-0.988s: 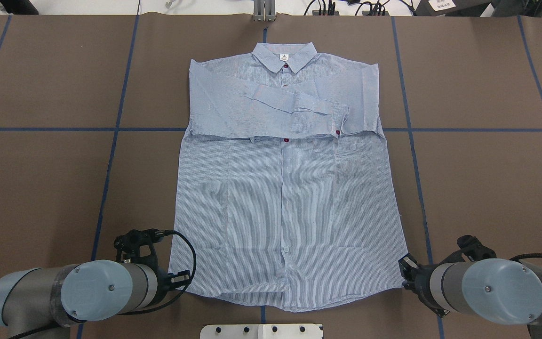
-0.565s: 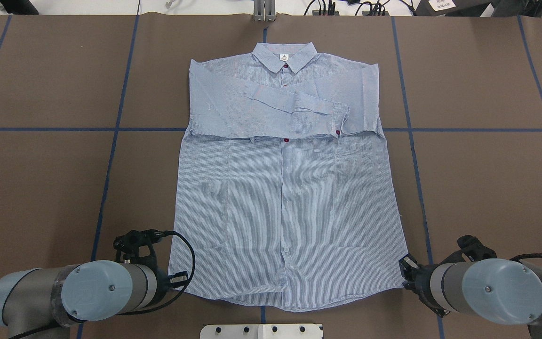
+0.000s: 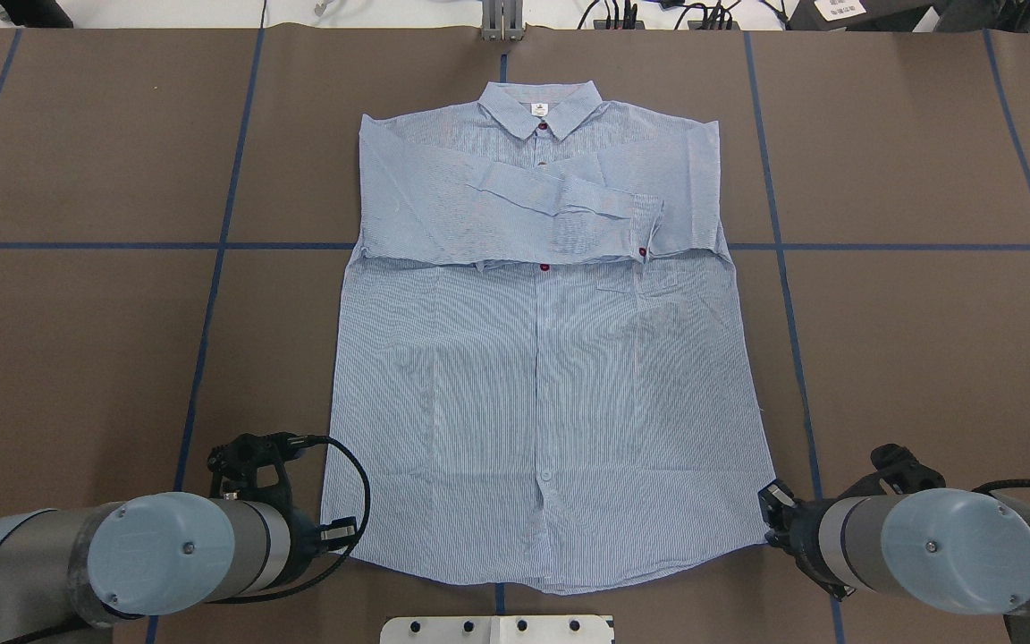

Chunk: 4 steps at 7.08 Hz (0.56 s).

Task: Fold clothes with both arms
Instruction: 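Lift both hem corners and fold them toward the collar with both grippers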

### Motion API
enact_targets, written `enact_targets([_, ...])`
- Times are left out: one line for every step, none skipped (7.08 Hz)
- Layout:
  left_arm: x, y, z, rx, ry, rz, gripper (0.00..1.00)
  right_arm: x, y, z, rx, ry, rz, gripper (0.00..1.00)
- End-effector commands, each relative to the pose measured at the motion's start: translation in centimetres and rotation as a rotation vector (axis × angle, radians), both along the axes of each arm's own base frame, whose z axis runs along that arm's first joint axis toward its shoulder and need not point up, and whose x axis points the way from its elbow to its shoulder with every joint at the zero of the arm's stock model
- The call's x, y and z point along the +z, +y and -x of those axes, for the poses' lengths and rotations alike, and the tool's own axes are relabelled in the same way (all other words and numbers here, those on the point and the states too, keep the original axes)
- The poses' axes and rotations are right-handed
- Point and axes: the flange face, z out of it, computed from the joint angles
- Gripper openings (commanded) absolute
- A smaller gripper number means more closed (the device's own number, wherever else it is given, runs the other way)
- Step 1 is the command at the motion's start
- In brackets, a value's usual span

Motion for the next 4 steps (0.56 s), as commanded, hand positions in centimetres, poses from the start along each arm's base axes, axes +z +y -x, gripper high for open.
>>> enact_targets([-5.1, 0.9, 4.7, 0.025, 0.06, 0.024, 0.0, -2.9, -0.4, -2.2, 0.02, -0.058, -0.01, 0.0])
enact_targets([-6.6, 0.8, 5.7, 0.021, 0.099, 0.017, 0.0, -4.2, -1.4, -3.7, 0.051, -0.084, -0.016, 0.0])
enact_targets([-8.1, -0.1, 7.1, -0.004, 0.137, 0.009, 0.0, -5.1, -3.6, -5.2, 0.109, -0.105, -0.015, 0.0])
enact_targets([-9.9, -2.8, 8.4, -0.071, 0.178, -0.006, 0.0, -6.3, -6.8, -7.5, 0.15, -0.149, 0.021, 0.0])
